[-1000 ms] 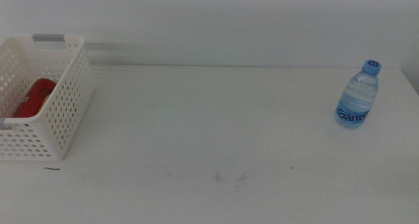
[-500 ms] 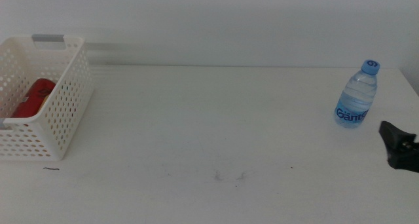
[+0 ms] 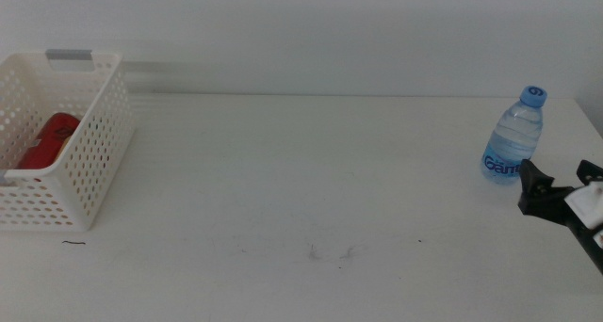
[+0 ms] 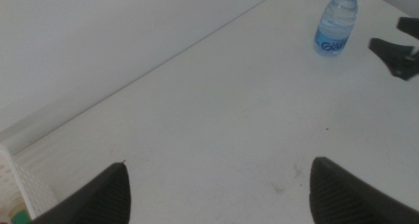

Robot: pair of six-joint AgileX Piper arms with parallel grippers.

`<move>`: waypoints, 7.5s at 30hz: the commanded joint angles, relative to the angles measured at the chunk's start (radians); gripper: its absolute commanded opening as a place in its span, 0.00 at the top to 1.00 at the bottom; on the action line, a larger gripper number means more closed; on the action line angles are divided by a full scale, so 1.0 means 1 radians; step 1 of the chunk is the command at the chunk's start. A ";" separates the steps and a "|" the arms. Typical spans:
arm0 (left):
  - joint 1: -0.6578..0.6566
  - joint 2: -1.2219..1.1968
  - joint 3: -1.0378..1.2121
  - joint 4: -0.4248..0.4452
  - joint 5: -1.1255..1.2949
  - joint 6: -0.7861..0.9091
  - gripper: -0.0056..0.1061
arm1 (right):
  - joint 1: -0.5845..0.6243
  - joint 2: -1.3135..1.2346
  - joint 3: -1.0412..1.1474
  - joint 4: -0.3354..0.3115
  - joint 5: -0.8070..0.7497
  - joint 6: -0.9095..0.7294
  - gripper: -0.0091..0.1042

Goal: Use arms to grab the bottles and put them into the dustbin to the left of the table.

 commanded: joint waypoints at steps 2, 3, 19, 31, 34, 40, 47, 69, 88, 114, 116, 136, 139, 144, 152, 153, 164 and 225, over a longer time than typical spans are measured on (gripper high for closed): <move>-0.003 -0.005 0.001 0.001 -0.006 -0.002 0.11 | -0.009 0.111 -0.090 0.039 -0.030 -0.045 0.12; -0.003 -0.005 0.001 0.001 -0.006 -0.002 0.11 | -0.009 0.140 -0.120 0.037 -0.030 -0.044 0.12; -0.003 -0.005 0.001 0.001 -0.006 -0.002 0.11 | -0.007 0.381 -0.488 -0.018 0.176 -0.113 0.64; -0.003 -0.005 0.001 0.001 -0.006 -0.002 0.11 | 0.412 0.393 -0.870 -0.039 0.376 -0.078 0.94; -0.003 -0.005 0.001 0.001 -0.006 -0.002 0.11 | 0.502 0.472 -1.013 -0.061 0.468 -0.078 0.94; -0.003 -0.005 0.001 0.001 -0.006 -0.002 0.11 | 0.593 0.588 -1.130 -0.061 0.493 -0.078 0.94; -0.003 -0.005 0.001 0.001 -0.006 -0.002 0.11 | 0.600 0.627 -1.131 -0.015 0.557 -0.074 0.60; -0.003 -0.005 0.001 0.001 -0.006 -0.002 0.11 | 0.608 -0.345 -1.130 -0.039 1.963 0.098 0.12; -0.081 -0.045 0.173 -0.002 -0.267 0.038 0.11 | 0.608 -0.384 -1.130 -0.039 1.960 0.098 0.13; -0.069 0.347 1.089 0.829 -2.000 -0.765 0.11 | 0.608 -0.384 -1.130 -0.039 1.960 0.098 0.13; -0.055 0.392 1.089 0.832 -2.033 -0.770 0.11 | 0.608 -0.384 -1.130 -0.039 1.960 0.098 0.13; -0.043 0.801 0.826 0.856 -2.132 -0.846 0.11 | 0.608 -0.384 -1.130 -0.033 1.958 0.098 0.13; -0.043 0.845 0.786 0.864 -2.132 -0.875 0.11 | 0.608 -0.384 -1.130 -0.033 1.958 0.098 0.13; -0.057 0.922 0.700 0.864 -2.130 -0.897 0.11 | 0.608 -0.384 -1.130 -0.033 1.958 0.098 0.13; -0.103 1.016 0.562 0.845 -2.094 -0.897 0.11 | 0.608 -0.384 -1.130 -0.033 1.958 0.098 0.13; -0.104 1.024 0.546 0.845 -2.091 -0.897 0.11 | 0.608 -0.384 -1.130 -0.033 1.958 0.098 0.13; -0.124 1.025 0.480 0.803 -1.880 -0.895 0.58 | 0.608 -0.384 -1.130 -0.033 1.958 0.098 0.13; 0.524 0.744 0.011 0.135 -0.174 -0.182 0.16 | 0.608 -0.384 -1.130 -0.033 1.956 0.098 0.13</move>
